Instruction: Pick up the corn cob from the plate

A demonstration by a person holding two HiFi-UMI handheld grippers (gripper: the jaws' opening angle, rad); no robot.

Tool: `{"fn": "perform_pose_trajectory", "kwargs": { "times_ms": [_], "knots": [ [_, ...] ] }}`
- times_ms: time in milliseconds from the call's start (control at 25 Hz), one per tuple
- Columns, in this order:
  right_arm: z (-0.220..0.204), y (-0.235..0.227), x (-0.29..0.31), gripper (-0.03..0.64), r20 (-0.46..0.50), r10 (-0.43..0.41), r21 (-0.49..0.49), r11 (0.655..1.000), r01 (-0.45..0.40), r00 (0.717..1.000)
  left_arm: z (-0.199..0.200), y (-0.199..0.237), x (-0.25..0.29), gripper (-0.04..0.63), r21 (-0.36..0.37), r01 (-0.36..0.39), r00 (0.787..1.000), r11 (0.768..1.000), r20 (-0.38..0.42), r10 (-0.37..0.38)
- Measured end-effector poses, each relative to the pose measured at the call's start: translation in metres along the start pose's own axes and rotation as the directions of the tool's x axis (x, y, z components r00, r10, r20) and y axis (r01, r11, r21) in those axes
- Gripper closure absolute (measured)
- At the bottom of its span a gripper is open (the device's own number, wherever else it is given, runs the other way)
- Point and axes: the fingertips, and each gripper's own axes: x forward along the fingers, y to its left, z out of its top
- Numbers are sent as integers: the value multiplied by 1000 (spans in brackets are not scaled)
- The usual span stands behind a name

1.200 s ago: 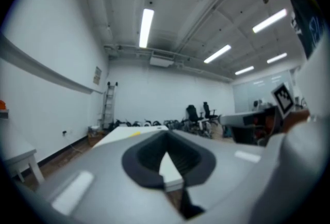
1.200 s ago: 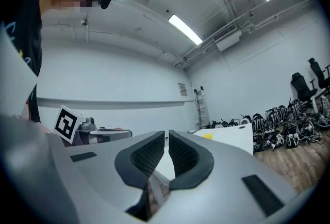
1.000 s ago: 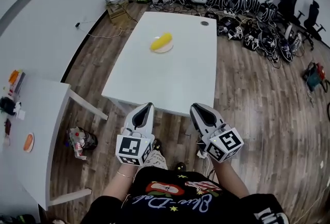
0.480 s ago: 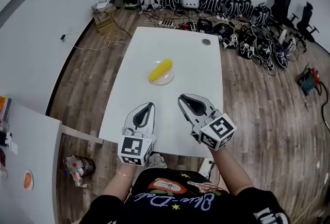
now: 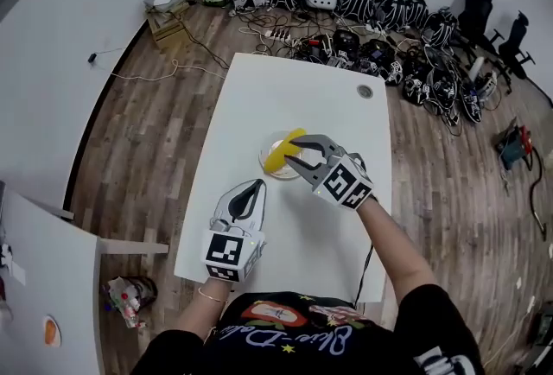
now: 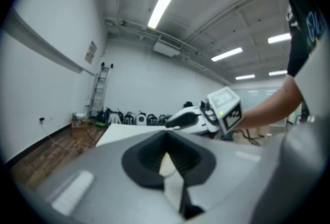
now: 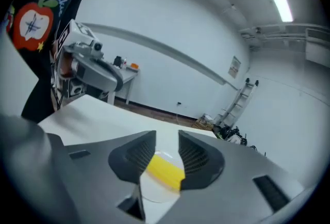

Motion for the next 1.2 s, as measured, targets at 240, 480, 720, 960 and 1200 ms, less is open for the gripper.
{"fn": "perform_pose_trajectory", "kwargs": {
  "times_ms": [240, 480, 720, 960, 1200],
  "knots": [
    [-49, 2, 51, 413, -277, 265, -307, 886, -346, 924, -1, 34, 22, 598, 3, -54, 998, 999, -39, 54],
    [-96, 13, 81, 368, -505, 477, -261, 710, -654, 720, -17, 47, 29, 598, 36, -86, 991, 996, -102, 90],
    [-123, 21, 98, 357, -610, 507, -244, 610, -754, 609, -29, 63, 20, 598, 26, -132, 982, 991, -131, 134],
    [-125, 21, 106, 357, -627, 536, -193, 596, -780, 565, -32, 68, 17, 598, 4, -147, 980, 989, -135, 146],
    [-122, 20, 98, 359, -603, 437, -273, 673, -688, 667, -29, 64, 11, 598, 0, -150, 981, 989, -128, 148]
  ]
}}
